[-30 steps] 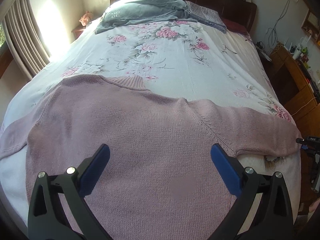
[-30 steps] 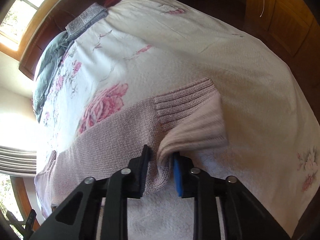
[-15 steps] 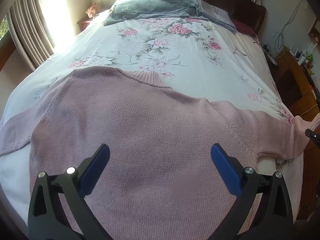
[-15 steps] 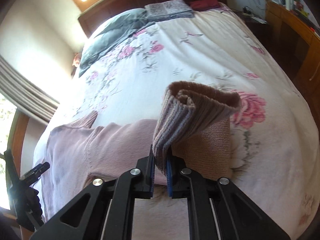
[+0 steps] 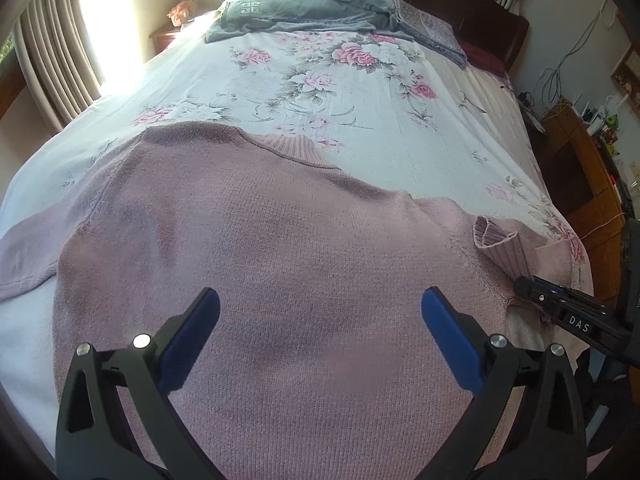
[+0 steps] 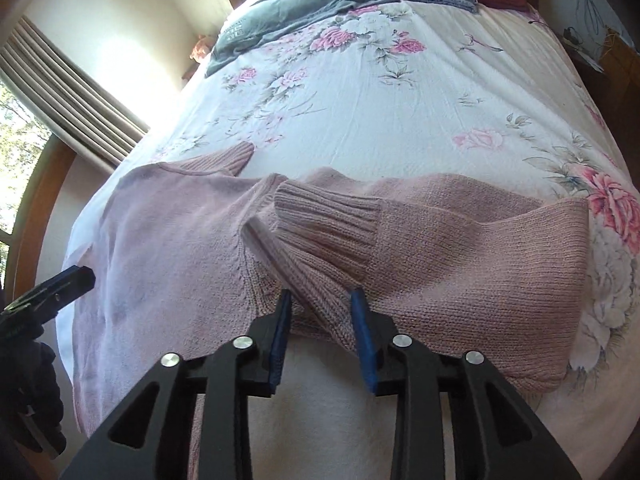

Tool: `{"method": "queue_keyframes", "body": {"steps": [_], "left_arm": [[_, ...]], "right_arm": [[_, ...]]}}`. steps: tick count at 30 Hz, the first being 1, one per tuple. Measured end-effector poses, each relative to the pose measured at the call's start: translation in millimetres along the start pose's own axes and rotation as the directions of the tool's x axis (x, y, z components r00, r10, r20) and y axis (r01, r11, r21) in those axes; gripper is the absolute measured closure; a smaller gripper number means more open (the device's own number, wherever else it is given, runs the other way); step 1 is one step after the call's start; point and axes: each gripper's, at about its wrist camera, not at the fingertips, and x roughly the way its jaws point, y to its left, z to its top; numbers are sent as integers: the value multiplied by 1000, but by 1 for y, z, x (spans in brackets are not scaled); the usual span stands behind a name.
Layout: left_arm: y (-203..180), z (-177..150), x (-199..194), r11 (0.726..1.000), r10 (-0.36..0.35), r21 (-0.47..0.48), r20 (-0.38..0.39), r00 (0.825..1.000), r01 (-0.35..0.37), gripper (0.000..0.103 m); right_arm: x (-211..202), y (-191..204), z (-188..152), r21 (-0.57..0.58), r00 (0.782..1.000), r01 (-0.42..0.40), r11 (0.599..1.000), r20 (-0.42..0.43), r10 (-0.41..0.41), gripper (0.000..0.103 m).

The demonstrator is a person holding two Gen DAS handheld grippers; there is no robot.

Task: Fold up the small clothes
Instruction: 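Open the right tool to release the cuff on the sweater body, then grasp the other sleeve's ribbed cuff with the left tool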

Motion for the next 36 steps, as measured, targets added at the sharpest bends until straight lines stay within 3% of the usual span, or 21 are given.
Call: {"method": "queue_keyframes", "body": {"steps": [5,9,13,15,16,19,21,22,23,31,36], "left_arm": [[-41,5,11,995,-92,28,-49,995,93,3],[-86,8,32,981,-179,44,-137,974,187,3],[-120,12,58,967,-245,17,-225,943,256,4],[-131,13,67,959,-274,-5,-254,928,282,14],[-136,14,72,957,-282,-13,-271,920,289,31],[-143,14,87,953,-300,-54,-321,898,299,53],[-147,14,92,957,-289,-58,-326,900,286,70],[-148,14,92,955,-296,-63,-323,899,291,86],[-147,14,91,948,-316,-79,-314,895,307,92],[-130,26,39,937,-348,-72,-97,932,342,97],[-81,37,-3,938,-331,-96,32,943,332,97]], "right_arm": [[-37,-7,-23,12,992,-117,993,41,117,69],[-62,-24,-44,28,995,-65,997,80,63,68],[-80,-48,-62,71,994,-40,997,101,33,63],[-86,-58,-69,85,994,-24,996,111,15,62],[-89,-62,-72,91,993,-16,996,115,6,61],[-95,-74,-82,111,992,-9,994,124,-5,60],[-98,-81,-87,124,992,-1,992,128,-15,59],[-98,-84,-89,129,992,3,992,128,-19,59],[-98,-87,-90,135,992,2,991,128,-20,58],[-93,-91,-95,160,992,-12,987,127,-8,58],[-90,-84,-91,156,992,-21,987,127,1,58]]}}
